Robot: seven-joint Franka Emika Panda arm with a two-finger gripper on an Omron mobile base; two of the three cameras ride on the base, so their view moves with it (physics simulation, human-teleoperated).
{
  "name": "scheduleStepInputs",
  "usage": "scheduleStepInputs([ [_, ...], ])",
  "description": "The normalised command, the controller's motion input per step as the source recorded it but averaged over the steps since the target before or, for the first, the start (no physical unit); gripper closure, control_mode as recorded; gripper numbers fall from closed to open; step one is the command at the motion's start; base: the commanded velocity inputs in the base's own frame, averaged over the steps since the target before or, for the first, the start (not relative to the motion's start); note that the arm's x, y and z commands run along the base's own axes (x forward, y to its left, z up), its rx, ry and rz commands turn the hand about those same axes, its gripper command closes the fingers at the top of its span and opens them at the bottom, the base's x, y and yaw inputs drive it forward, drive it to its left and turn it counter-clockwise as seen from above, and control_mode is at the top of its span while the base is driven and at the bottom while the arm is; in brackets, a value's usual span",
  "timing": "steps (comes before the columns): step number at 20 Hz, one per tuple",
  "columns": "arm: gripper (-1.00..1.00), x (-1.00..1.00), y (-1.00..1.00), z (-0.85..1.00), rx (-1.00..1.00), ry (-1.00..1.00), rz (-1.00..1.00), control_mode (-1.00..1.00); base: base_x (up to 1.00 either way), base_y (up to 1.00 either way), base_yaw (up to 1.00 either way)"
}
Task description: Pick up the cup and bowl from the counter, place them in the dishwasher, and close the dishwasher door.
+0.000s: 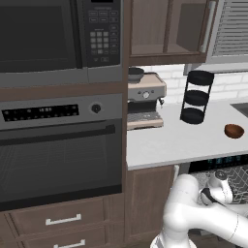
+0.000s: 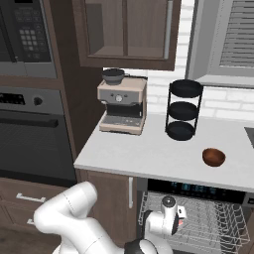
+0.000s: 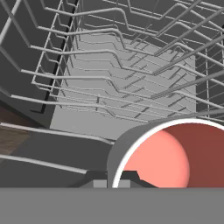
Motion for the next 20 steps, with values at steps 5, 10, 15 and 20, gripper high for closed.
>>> scheduleStepInputs([
  [5, 1.00, 0.06, -0.01, -0.25, 0.00, 0.02, 0.00, -1.00, 0.00, 0.00, 0.00],
  [10, 1.00, 0.00, 0.00, -0.13, 0.01, 0.01, 0.00, -1.00, 0.00, 0.00, 0.00],
  [15, -1.00, 0.00, 0.00, 0.00, 0.00, 0.00, 0.00, -1.00, 0.00, 0.00, 0.00],
  [20, -1.00, -0.02, 0.00, 0.36, -0.05, 0.00, -0.04, -1.00, 0.00, 0.00, 0.00],
])
